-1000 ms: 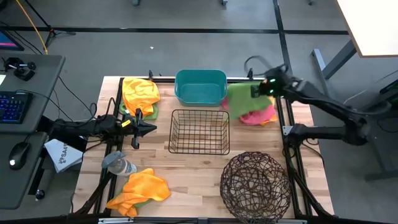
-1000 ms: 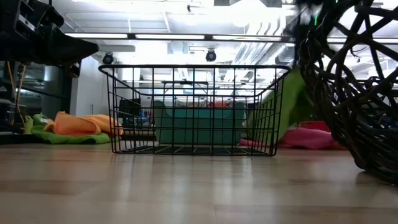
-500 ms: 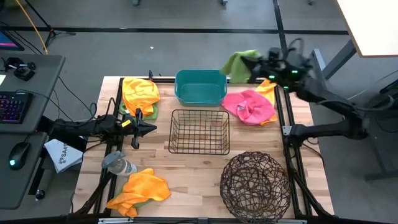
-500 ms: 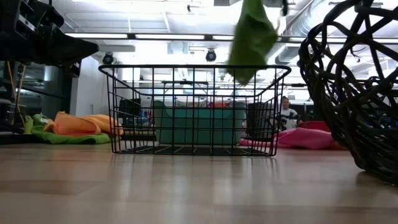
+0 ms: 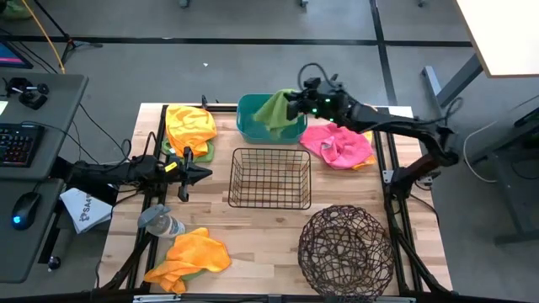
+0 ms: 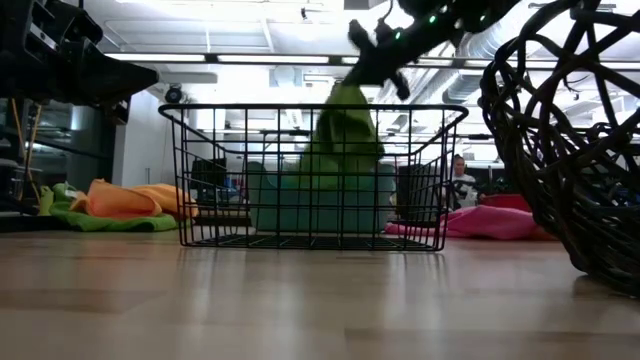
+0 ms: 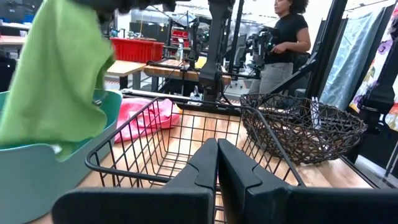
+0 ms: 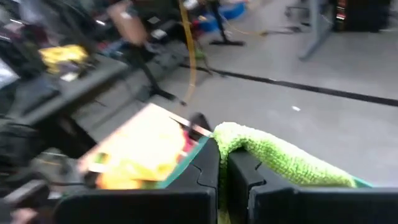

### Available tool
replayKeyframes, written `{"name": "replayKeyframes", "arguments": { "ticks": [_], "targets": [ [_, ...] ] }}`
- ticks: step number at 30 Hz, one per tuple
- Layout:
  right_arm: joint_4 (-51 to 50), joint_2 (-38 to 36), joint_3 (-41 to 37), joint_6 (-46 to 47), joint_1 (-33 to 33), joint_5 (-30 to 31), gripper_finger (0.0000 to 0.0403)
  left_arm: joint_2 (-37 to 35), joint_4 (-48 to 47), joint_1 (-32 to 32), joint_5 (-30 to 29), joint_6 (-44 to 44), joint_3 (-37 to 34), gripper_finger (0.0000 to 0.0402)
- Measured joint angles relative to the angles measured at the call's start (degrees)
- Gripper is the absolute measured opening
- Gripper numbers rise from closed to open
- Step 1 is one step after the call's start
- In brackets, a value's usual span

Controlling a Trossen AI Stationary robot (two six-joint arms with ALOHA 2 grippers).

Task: Sort microfiber towel by color & place in baskets
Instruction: Put the right green microfiber cloth into the blue bin

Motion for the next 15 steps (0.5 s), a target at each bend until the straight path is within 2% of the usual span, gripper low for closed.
{"name": "replayKeyframes", "arguments": {
  "ticks": [4, 10, 13, 15],
  "targets": [
    [0.07, 4.06, 0.0, -0.48, 0.18, 2.12, 0.0, -0.01, -0.02, -0.01, 0.0, 0.0, 0.0, 0.0],
    [-3.13, 7.57, 0.0, 3.8, 0.19, -0.03, 0.0003, 0.0, -0.01, 0.01, -0.02, 0.0, 0.0, 0.0],
    [-5.8, 8.28, -0.02, 4.1, -0.34, -1.2, 0.0029, 0.0, -0.01, -0.01, -0.02, 0.0, 0.0, 0.0],
    [-6.18, 8.44, -0.02, 5.15, -0.83, -3.62, 0.0064, -0.01, 0.0, 0.01, 0.0, 0.0, 0.0, 0.0]
  ]
}}
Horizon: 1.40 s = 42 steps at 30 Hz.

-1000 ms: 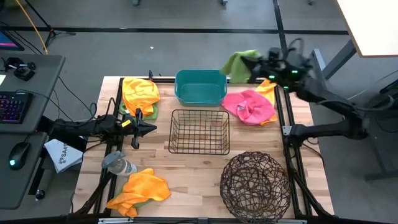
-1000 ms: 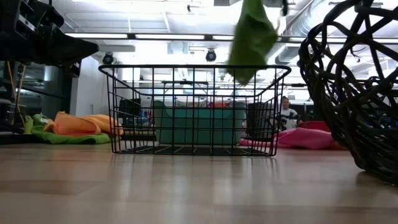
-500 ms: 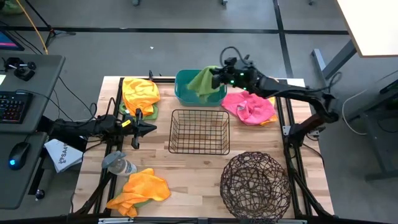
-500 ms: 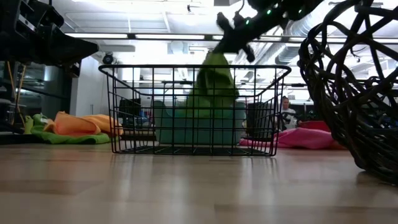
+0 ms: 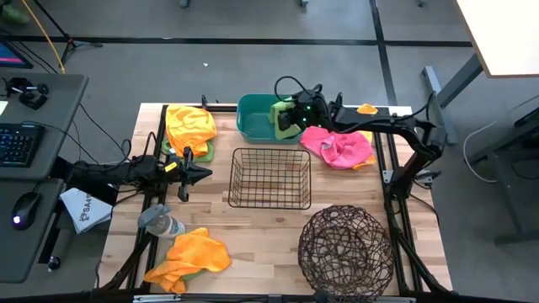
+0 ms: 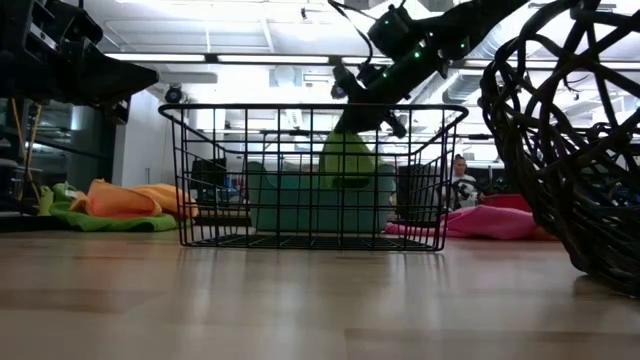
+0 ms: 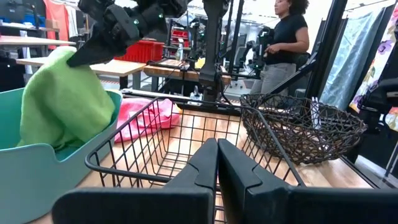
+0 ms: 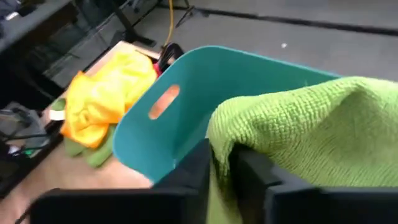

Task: Sort microfiber towel by color & place in baskets
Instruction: Put the right green microfiber cloth into the blue bin, then put the top green microfiber cloth into the blue bin

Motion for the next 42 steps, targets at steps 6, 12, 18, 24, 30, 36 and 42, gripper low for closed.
{"name": "replayKeyframes", "arguments": {
  "ticks": [6, 12, 18, 24, 30, 36, 42],
  "targets": [
    [-0.55, 0.0, 0.0, 5.11, -0.26, -8.37, 0.0219, 0.0, 0.0, 0.0, 0.0, 0.0, 0.0, 0.0],
    [12.91, 0.16, 0.09, 8.56, 1.15, -24.91, 0.0316, 0.0, -0.02, -0.02, 0.0, 0.0, 0.0, 0.0],
    [14.18, 0.25, 0.07, 8.68, 1.81, -22.22, 0.0322, 0.01, -0.01, -0.01, 0.0, 0.0, 0.0, 0.0],
    [-0.35, 0.43, 0.0, 8.76, 0.1, -1.6, 0.0323, 0.0, 0.0, -0.02, 0.0, 0.0, 0.0, 0.0],
    [-5.8, -0.45, 0.0, 11.22, -1.4, 4.47, 0.0323, 0.0, 0.0, 0.0, 0.0, 0.0, 0.0, 0.0],
    [-5.17, -6.36, 0.0, 3.92, -1.68, 0.37, 0.0323, 0.0, 0.0, -0.01, -0.01, 0.0, 0.0, 0.0],
    [-10.9, -16.67, 0.0, -0.47, -0.88, -2.97, 0.0323, 0.1, 13.22, 0.0, -3.5, -7.0, -0.02, 0.0]
  ]
}}
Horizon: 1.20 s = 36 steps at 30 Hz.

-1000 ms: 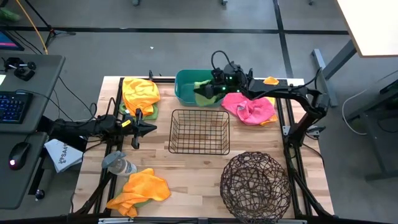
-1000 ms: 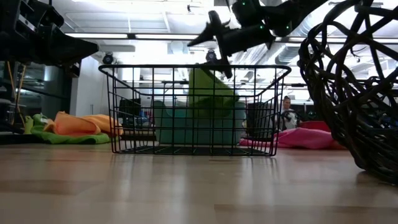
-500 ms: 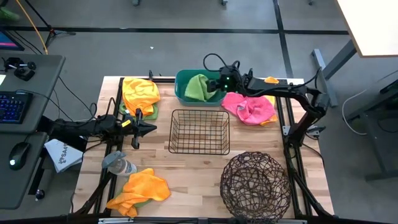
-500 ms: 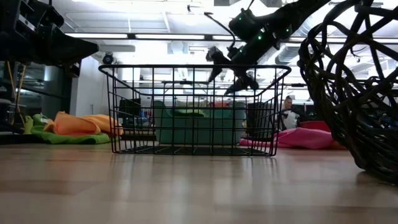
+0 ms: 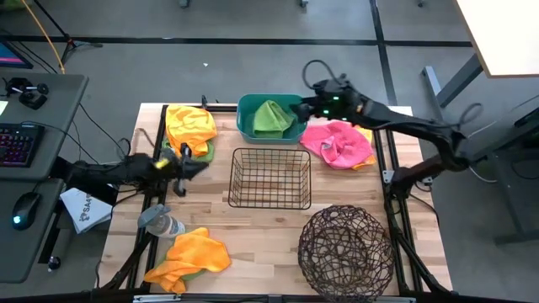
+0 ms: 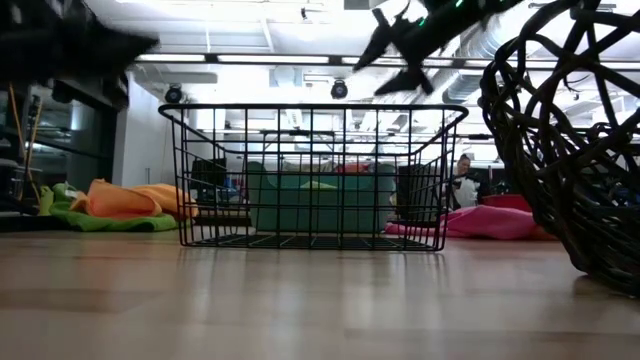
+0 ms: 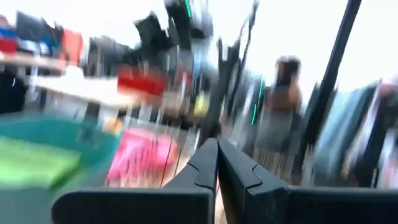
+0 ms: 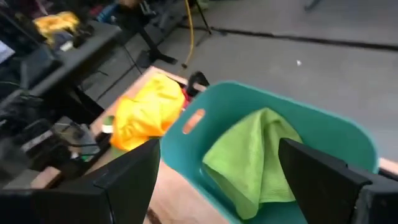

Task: Sort microfiber towel by color & place in baskets
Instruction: Put the top green microfiber cloth into the blue bin

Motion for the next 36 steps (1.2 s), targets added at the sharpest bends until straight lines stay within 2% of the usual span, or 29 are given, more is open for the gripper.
{"name": "replayKeyframes", "arguments": {
  "ticks": [2, 6, 8, 10, 13, 16, 18, 21, 23, 25, 27, 30, 33, 36],
  "targets": [
    [-2.4, -3.45, 0.0, -1.15, 0.5, 0.07, 0.0323, 0.05, 9.95, 0.0, -2.24, -4.14, 0.02, 0.0],
    [-5.75, -9.27, 0.0, -1.19, 1.35, 1.74, 0.0323, 0.05, 26.31, 0.0, -7.6, -6.47, 0.05, 0.0],
    [-6.9, -11.39, 0.0, -1.17, 1.95, 3.34, 0.0323, 0.74, 29.87, 0.0, -13.94, -6.71, 0.51, 0.0],
    [-7.71, -12.94, 0.0, -1.19, 2.41, 4.68, 0.0323, 3.03, 28.08, 0.02, -20.2, -9.82, 1.84, 0.0],
    [-8.13, -14.07, 0.0, -1.19, 3.12, 6.04, 0.0323, 10.53, 21.87, 0.89, -21.9, -18.46, 5.21, 0.0],
    [-8.17, -13.88, 0.0, -1.15, 3.42, 6.58, 0.0323, 20.96, 16.55, 2.93, -19.4, -25.54, 9.82, 0.0001],
    [-8.18, -13.45, 0.0, -1.15, 3.41, 6.82, 0.0323, 27.29, 9.79, 5.11, -15.76, -28.17, 14.68, 0.0008],
    [-8.85, -12.93, 0.0, -0.99, 3.41, 7.13, 0.0323, 34.58, -14.15, 9.97, -6.46, -30.37, 25.66, 0.0037],
    [-9.39, -12.93, 0.0, -0.99, 3.41, 7.16, 0.0323, 40.03, -31.84, 13.39, -1.7, -28.69, 33.93, 0.0064],
    [-9.87, -12.99, 0.0, -0.92, 3.41, 7.15, 0.0323, 45.55, -47.69, 16.2, -0.35, -24.89, 40.72, 0.0093],
    [-11.27, -12.97, 0.0, 0.16, 3.41, 7.13, 0.0323, 50.99, -59.58, 18.34, -0.14, -22.63, 45.48, 0.012],
    [-13.46, -12.99, 0.0, 0.37, 3.41, 7.12, 0.0323, 57.85, -67.68, 19.69, 1.68, -21.93, 47.51, 0.0152],
    [-15.31, -12.96, 0.0, 0.38, 3.41, 7.11, 0.0323, 64.25, -68.64, 18.79, 2.77, -19.15, 47.47, 0.0172],
    [-15.59, -12.96, 0.0, 0.38, 3.41, 7.11, 0.0323, 70.06, -68.47, 18.52, 0.44, -17.86, 47.45, 0.0178]
  ]
}}
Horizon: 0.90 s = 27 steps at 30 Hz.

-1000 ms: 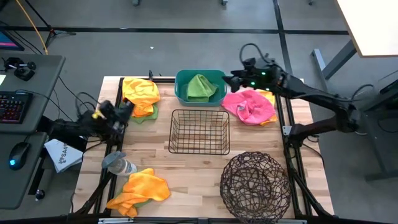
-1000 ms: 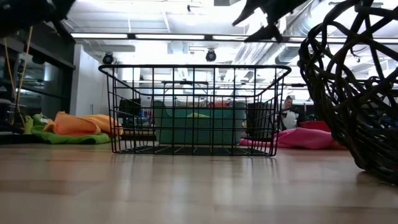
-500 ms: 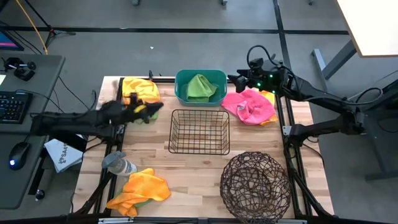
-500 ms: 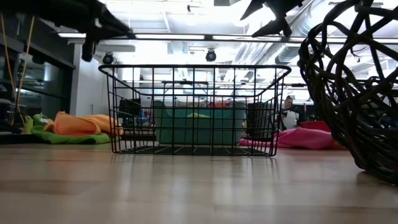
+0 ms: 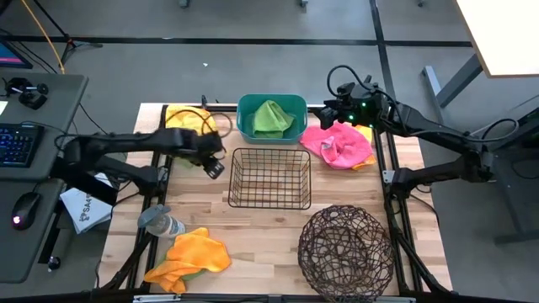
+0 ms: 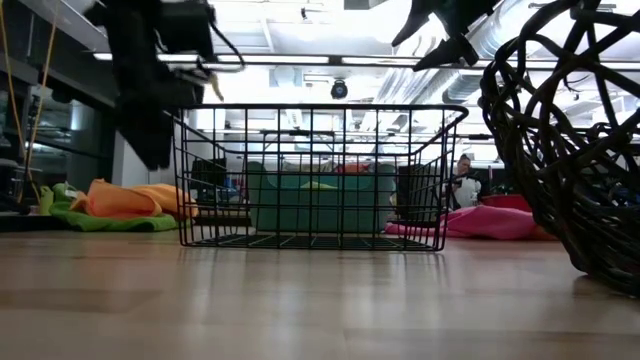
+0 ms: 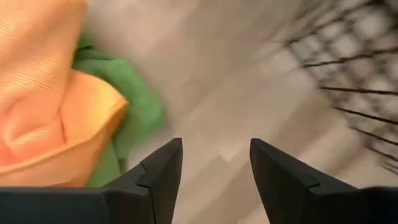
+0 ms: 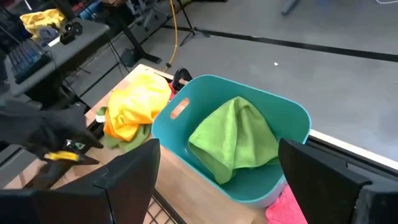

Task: Sort microfiber towel by color & place in baskets
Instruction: Put the top green microfiber cloth into the blue bin

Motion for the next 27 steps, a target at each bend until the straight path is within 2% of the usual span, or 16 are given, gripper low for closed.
{"name": "replayKeyframes", "arguments": {
  "ticks": [2, 10, 14, 18, 27],
  "targets": [
    [-0.02, 0.0, 0.0, 0.02, 0.0, -0.02, 0.0323, 3.8, 0.44, 0.68, -2.71, -0.1, 0.0, 0.0179],
    [-0.02, 0.0, 0.0, 0.2, 0.0, -0.05, 0.0323, 16.13, 1.26, 2.62, -6.21, 0.35, 0.0, 0.0179],
    [-0.02, 0.0, 0.0, 1.64, 0.0, -0.07, 0.0323, 18.45, 2.89, 2.62, -9.15, 0.76, 0.0, 0.0171],
    [-0.01, 0.0, 0.0, 1.68, 0.0, -0.07, 0.0323, 20.13, 7.55, 2.84, -5.49, 4.15, 0.0, 0.0161],
    [-0.02, 0.0, 0.0, 2.6, 0.0, -0.09, 0.0323, 23.24, 5.23, 3.78, -6.49, 3.92, 0.05, 0.0134]
  ]
}}
